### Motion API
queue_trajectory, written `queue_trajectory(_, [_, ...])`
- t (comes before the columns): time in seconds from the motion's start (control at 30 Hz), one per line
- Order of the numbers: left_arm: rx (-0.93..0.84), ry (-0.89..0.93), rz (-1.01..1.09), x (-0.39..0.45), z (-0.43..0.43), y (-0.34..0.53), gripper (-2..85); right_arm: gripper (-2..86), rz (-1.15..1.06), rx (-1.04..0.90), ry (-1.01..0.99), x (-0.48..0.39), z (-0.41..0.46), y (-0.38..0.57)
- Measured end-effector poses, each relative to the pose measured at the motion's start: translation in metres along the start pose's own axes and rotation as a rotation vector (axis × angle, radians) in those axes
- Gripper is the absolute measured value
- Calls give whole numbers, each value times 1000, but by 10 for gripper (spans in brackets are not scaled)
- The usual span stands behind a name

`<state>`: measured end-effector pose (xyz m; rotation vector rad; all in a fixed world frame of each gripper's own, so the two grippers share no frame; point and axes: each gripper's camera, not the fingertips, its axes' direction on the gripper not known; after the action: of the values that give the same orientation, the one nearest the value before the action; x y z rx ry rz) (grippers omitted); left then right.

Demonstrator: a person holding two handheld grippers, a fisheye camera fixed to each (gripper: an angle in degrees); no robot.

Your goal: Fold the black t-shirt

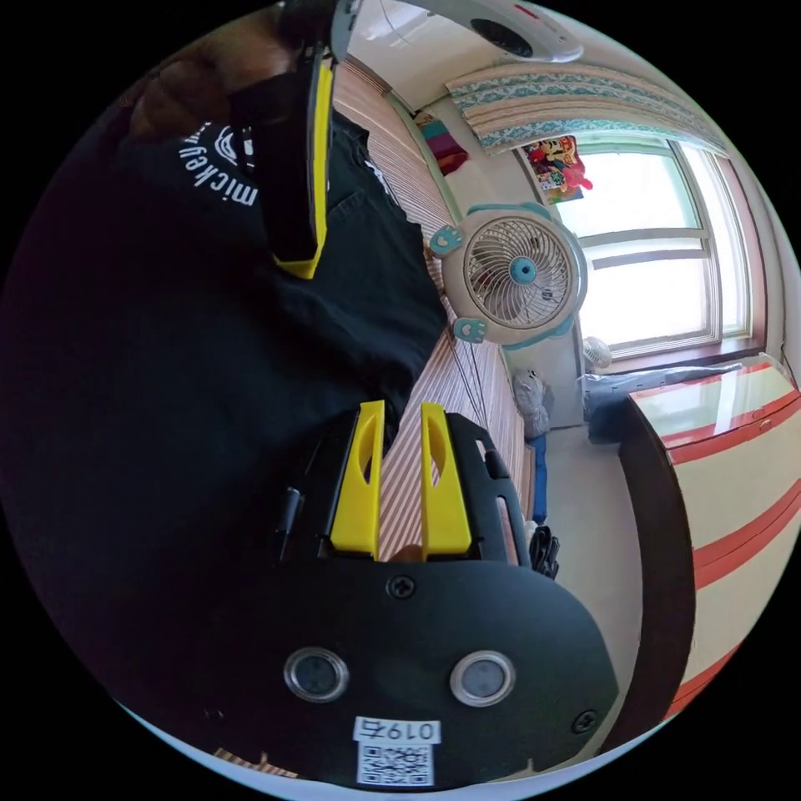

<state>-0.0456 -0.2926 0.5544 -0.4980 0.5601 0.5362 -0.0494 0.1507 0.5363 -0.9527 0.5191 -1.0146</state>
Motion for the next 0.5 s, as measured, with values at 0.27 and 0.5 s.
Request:
queue_trajectory(0.27, [4, -15, 13, 14, -10, 17, 10, -2, 27, -2, 17, 15, 49, 32])
queue_trajectory(0.5, [-3, -24, 13, 21, -29, 36, 10, 48, 62, 32, -28, 39, 86, 66])
